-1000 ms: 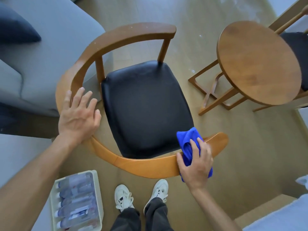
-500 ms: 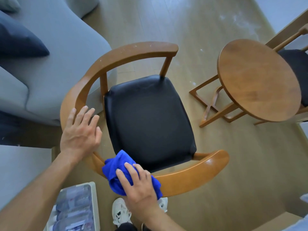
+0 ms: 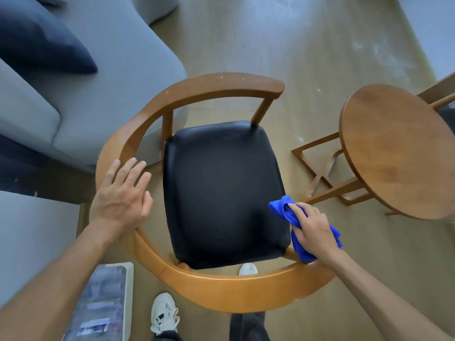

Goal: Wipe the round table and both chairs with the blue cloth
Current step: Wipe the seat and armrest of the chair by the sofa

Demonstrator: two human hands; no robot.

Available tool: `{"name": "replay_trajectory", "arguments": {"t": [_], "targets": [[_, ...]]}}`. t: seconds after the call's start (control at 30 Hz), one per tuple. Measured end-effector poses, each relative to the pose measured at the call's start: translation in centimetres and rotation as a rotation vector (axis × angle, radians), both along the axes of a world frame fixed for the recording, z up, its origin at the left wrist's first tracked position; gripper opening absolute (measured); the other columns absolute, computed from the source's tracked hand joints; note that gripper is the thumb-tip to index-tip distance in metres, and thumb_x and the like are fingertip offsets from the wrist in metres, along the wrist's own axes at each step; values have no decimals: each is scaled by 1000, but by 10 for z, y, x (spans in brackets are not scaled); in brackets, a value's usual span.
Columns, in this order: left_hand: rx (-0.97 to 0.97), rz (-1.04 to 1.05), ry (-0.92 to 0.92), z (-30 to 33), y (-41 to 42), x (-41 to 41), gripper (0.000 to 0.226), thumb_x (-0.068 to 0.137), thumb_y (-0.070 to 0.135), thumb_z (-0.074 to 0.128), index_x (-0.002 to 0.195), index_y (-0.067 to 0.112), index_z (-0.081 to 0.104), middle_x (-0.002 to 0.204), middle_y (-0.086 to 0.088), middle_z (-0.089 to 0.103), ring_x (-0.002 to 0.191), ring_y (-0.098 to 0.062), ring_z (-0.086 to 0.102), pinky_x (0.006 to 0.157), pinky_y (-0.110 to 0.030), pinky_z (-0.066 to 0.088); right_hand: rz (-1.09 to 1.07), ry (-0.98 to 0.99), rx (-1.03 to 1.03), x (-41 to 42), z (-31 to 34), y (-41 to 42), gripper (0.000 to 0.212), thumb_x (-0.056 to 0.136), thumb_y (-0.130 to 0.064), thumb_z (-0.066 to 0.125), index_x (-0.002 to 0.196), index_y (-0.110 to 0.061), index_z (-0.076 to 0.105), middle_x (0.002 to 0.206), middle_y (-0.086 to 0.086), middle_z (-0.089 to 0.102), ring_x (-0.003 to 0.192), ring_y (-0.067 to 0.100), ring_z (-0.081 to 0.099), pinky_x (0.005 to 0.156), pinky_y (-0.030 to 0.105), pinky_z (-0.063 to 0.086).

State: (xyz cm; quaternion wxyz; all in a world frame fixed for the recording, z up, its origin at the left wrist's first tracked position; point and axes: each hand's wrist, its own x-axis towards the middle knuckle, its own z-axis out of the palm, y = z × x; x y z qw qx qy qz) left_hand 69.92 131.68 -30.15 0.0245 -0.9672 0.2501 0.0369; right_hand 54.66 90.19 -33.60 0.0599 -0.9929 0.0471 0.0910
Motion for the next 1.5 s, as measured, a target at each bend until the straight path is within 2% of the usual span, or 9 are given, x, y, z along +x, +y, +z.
{"name": "replay_trajectory", "arguments": {"t": [0.23,0.4,0.5,0.67,1.0,1.17,1.33,1.43,1.5], "targets": [[1,47,-87,-15,0,4,50,82,30,40,113,-1,65,133,-22,56,128,-38,48,117,-50,23,676,10,162,100,-79,103,51,70,-14,63,120,-21,55,120,5,60,94,31,60,68,37,47],[-5,69,-113,-19,0,4,51,82,30,42,116,0,64,135,-20,55,129,-37,47,119,-46,19,1088,202,164,91,-140,158,63,77,-23,72,134,-30,49,146,7,42,130,37,41,94,55,42],[-11,58,-138,-21,-1,3,50,82,29,42,118,0,63,135,-20,54,129,-37,47,119,-47,20,1129,270,88,83,-154,159,70,72,-43,74,135,-38,44,149,3,34,132,36,36,95,56,42],[-5,50,-171,-24,3,2,45,84,25,43,115,0,63,133,-21,56,128,-38,48,118,-48,21,1187,168,147,73,-156,159,63,70,-13,66,127,-34,48,140,4,40,118,36,41,72,43,45],[94,95,-252,-32,1,-8,37,85,14,41,111,-4,62,131,-26,54,130,-42,43,119,-51,17,1889,301,5,42,-156,42,41,73,-25,74,110,-36,61,140,-12,40,127,27,35,82,37,46],[73,92,-247,-31,2,-12,40,90,17,37,115,-5,59,131,-28,53,130,-43,42,117,-54,19,1833,248,-47,52,-148,-47,35,75,-22,72,102,-35,54,137,-8,41,123,29,39,80,38,49],[91,133,-223,-48,17,-7,50,91,26,26,120,-1,56,134,-28,49,133,-41,38,116,-55,20,1539,309,-270,56,-132,-127,56,50,-9,77,94,-33,52,125,-2,52,115,34,43,71,43,51],[55,124,-148,-58,13,2,50,87,27,27,128,16,54,137,-25,46,136,-38,35,113,-58,25,1256,339,-425,55,-130,-180,51,40,-1,70,83,-26,59,114,6,58,103,37,43,59,44,49],[38,131,-118,-58,20,0,48,83,20,29,119,5,57,135,-25,46,132,-40,37,113,-60,24,946,314,-375,55,-124,-207,57,36,8,71,82,-22,58,106,10,57,95,35,42,52,43,46]]}}
